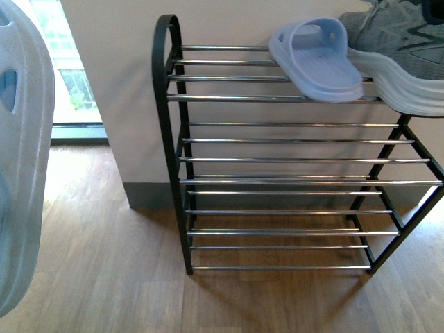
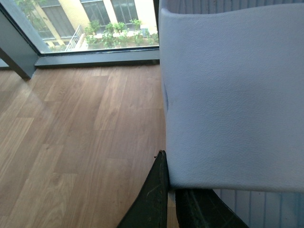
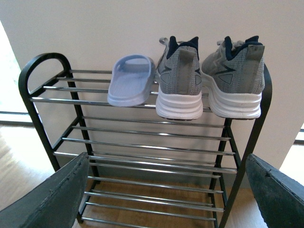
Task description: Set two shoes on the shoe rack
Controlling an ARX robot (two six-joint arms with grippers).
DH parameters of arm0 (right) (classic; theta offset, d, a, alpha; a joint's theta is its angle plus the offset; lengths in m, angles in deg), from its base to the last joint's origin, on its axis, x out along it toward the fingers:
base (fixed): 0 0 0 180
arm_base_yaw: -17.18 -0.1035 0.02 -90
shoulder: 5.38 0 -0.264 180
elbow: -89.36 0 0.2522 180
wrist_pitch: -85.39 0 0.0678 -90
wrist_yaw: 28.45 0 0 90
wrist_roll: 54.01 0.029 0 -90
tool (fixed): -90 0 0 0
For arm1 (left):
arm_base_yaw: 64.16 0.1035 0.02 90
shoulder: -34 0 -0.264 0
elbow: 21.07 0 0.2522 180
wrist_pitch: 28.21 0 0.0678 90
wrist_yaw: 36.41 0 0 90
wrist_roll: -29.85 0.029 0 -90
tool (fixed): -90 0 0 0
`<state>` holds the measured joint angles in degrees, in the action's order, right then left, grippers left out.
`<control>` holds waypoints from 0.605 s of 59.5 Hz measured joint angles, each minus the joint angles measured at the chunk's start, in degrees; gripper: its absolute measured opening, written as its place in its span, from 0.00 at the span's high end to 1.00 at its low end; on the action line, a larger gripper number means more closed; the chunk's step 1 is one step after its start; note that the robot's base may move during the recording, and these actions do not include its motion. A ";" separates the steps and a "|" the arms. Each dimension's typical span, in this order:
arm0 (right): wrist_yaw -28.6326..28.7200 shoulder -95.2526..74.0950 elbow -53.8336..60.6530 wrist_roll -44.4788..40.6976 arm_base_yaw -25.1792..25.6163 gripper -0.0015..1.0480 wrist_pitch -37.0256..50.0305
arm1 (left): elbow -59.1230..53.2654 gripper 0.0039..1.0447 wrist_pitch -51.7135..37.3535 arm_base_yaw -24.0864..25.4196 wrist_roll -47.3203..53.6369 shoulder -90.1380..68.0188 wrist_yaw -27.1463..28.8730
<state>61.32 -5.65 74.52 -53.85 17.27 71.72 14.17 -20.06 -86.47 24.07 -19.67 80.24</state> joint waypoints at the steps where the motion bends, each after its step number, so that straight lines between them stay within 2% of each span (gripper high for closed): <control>1: 0.00 0.00 0.00 0.00 0.02 0.09 0.00 | 0.00 0.99 0.00 0.02 -0.02 0.00 0.02; 23: 0.04 0.00 0.00 0.00 0.00 0.09 0.00 | 0.00 0.99 0.00 0.13 -0.02 0.02 0.33; 29: 0.04 0.00 0.00 0.00 0.00 0.09 0.00 | 1.14 0.99 -5.33 -0.15 -3.04 -2.84 -5.49; 36: 0.22 0.00 0.00 0.00 0.00 0.09 0.00 | 7.91 0.99 -6.60 -1.27 -4.07 -10.23 -8.35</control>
<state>61.54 -5.65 74.52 -53.85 17.27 71.72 22.08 -26.66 -87.73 20.00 -29.90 71.89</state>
